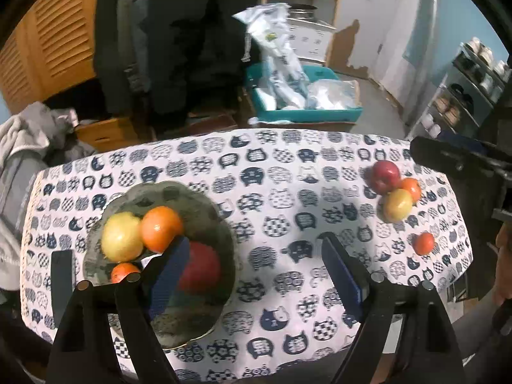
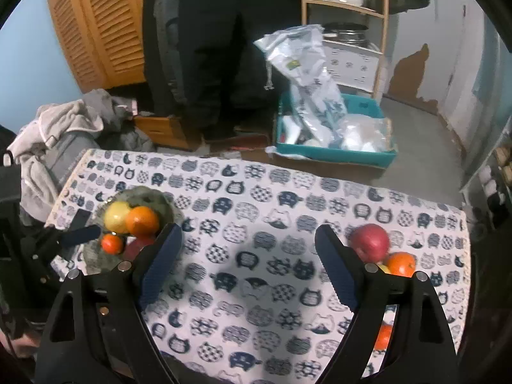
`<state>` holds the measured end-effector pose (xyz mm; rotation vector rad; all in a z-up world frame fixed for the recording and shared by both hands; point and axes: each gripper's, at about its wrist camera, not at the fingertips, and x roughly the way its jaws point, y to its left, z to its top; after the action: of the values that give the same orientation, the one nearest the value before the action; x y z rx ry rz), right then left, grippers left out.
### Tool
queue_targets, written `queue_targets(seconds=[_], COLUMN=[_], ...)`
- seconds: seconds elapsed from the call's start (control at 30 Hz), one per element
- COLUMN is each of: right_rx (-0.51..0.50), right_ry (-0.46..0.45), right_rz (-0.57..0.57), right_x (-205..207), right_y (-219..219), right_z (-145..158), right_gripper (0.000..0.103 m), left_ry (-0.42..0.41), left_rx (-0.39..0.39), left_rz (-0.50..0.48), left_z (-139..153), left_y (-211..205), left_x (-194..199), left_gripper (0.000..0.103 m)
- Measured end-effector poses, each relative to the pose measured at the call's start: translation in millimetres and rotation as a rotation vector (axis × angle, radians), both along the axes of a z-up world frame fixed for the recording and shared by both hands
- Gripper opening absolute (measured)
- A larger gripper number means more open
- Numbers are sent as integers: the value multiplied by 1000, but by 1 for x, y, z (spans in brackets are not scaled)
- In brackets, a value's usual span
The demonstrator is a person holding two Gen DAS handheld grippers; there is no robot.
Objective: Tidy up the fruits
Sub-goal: 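Move both tools back toward the remaining fruit cluster, then grasp the small mandarin lying apart from the cluster with the right tool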
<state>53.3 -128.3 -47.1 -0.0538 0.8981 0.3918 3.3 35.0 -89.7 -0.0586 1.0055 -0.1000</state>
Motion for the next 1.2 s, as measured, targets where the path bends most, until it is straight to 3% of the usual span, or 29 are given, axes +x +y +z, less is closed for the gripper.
queue_targets(seconds=[0.73,0.93,1.2], right_rx=[10,3,-29], right_ry=[-27,15,137], right_rz=[-213,-270,-313], right_x=[-25,-21,-15], right_y=[-133,-163,-189], right_z=[0,-20,-70], right_gripper=[85,85,85], left_ry=[-45,-48,-25], left_rx=[30,60,114], left_rz=[-186,-230,-276], left_z=[26,20,-4], left_y=[-95,-118,-138], left_x=[2,5,9], left_gripper=[86,86,86])
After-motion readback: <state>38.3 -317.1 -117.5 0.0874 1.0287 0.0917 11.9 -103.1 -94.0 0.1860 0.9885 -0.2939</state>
